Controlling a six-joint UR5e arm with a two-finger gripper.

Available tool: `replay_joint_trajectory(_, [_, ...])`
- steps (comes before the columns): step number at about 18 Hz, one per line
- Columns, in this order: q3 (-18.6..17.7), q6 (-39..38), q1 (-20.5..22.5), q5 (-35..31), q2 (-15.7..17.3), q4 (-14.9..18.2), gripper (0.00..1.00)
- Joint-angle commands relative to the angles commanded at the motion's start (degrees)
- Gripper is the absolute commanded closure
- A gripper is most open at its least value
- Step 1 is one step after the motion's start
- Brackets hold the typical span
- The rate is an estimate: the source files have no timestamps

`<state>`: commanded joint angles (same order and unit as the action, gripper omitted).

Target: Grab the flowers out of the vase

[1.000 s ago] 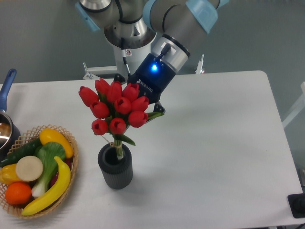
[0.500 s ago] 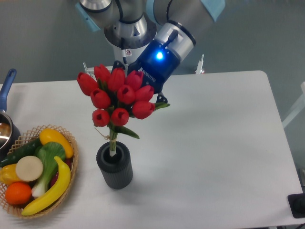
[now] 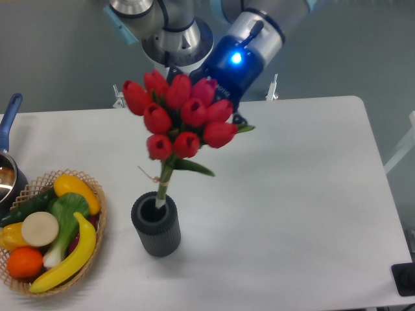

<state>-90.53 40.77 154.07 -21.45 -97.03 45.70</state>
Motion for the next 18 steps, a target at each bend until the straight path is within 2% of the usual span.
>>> replay_joint_trajectory(6, [-0.3,5.8,2.3,0.0,-0.1,-0.1,0.56])
replay_joint_trajectory(18, [-1.4,5.7,3.5,-0.1,0.3,-0.1,0.56])
